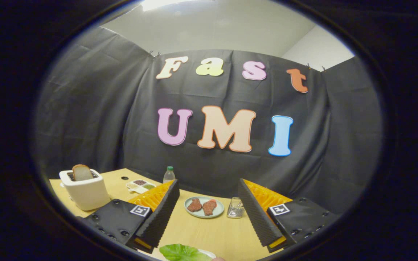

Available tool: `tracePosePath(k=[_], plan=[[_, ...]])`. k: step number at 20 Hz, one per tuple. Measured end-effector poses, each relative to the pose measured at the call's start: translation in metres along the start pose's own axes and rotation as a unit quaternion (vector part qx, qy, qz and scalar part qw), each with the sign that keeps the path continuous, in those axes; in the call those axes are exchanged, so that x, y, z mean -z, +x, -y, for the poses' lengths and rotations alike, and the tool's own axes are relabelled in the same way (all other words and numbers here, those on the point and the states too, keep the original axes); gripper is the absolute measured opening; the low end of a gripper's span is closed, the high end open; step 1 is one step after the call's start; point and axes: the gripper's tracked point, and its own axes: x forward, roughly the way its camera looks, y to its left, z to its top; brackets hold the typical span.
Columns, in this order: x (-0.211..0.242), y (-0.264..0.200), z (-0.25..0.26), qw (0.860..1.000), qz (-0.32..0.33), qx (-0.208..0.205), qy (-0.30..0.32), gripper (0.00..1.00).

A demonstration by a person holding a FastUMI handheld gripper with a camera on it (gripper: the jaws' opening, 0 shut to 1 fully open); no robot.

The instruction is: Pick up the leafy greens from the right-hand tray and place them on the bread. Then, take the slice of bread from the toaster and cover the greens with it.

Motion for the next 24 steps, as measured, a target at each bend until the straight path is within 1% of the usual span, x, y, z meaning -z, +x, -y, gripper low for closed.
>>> tracePosePath(k=[5, 12, 15, 19, 24], plan=[[0.040, 0.000, 0.003, 0.997, -0.054, -0.045, -0.032, 1.00], [0.097, -0.002, -0.002, 0.984, -0.121, -0.115, -0.064, 1.00], [0.125, -0.003, -0.009, 0.973, -0.151, -0.156, -0.072, 1.00], [0.163, -0.012, -0.027, 0.953, -0.192, -0.220, -0.078, 1.00], [0.207, -0.024, -0.041, 0.929, -0.239, -0.270, -0.081, 1.00]])
